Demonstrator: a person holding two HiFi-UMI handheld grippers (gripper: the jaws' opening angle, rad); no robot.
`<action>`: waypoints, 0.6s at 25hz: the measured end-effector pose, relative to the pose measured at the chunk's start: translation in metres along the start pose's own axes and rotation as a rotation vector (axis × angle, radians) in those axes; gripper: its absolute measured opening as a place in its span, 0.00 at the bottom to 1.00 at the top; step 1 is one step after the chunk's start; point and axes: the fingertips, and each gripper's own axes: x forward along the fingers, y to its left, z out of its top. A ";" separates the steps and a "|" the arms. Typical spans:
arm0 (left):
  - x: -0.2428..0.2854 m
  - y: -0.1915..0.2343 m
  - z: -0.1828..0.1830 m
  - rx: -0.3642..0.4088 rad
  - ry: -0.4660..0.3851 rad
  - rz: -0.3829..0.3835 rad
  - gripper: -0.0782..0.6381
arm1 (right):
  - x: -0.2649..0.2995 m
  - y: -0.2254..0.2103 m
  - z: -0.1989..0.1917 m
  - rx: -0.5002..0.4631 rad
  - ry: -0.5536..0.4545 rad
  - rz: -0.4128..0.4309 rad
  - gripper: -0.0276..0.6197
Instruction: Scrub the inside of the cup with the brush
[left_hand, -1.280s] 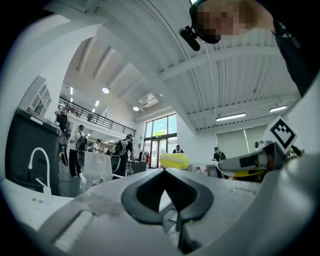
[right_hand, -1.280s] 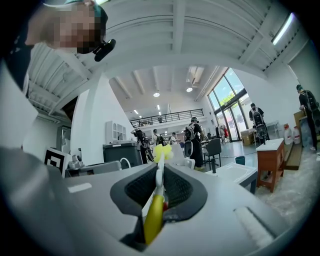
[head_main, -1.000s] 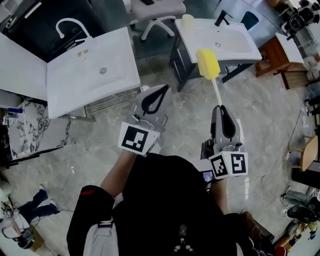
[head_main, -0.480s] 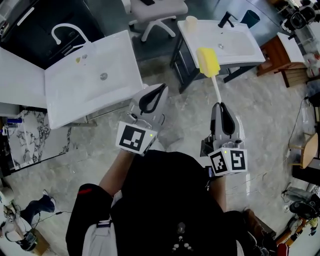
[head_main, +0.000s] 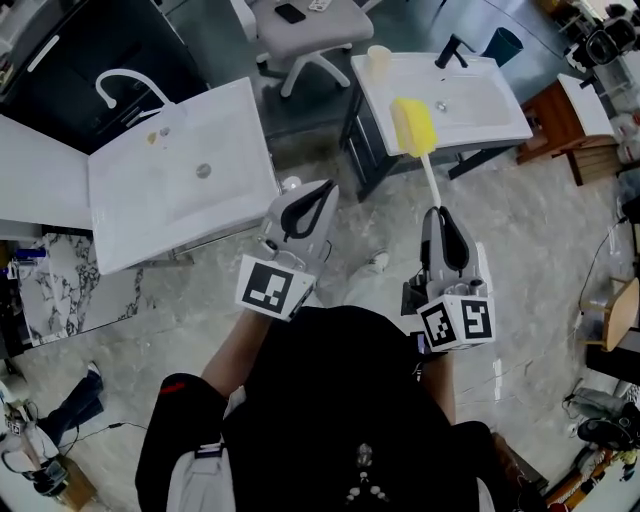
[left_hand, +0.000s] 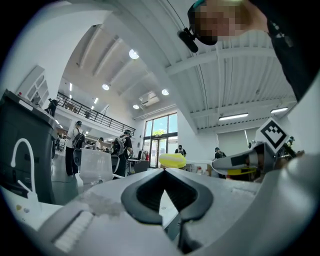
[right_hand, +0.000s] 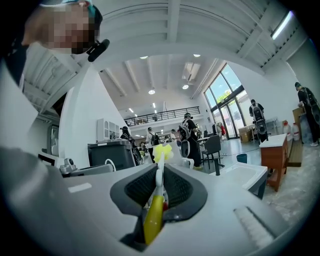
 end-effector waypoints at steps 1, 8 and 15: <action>0.007 0.000 -0.001 0.001 0.001 0.004 0.11 | 0.006 -0.006 0.001 0.002 0.003 0.008 0.11; 0.069 -0.002 -0.016 0.025 0.042 0.063 0.11 | 0.050 -0.062 0.015 0.006 0.018 0.067 0.11; 0.134 -0.009 -0.025 0.029 0.060 0.156 0.11 | 0.086 -0.131 0.029 0.019 0.035 0.123 0.11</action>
